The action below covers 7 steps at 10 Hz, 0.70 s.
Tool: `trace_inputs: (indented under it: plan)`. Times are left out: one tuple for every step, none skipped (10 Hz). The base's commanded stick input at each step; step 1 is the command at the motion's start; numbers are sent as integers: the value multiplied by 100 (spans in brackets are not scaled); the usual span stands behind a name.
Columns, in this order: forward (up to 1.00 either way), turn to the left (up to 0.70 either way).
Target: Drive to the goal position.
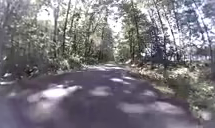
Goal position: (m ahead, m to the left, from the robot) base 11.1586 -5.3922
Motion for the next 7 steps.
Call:
trace_inputs:
  plan:
    - [45, 0]
    - [45, 0]
    - [45, 0]
    - [45, 0]
    - [45, 0]
    - [45, 0]
    - [45, 0]
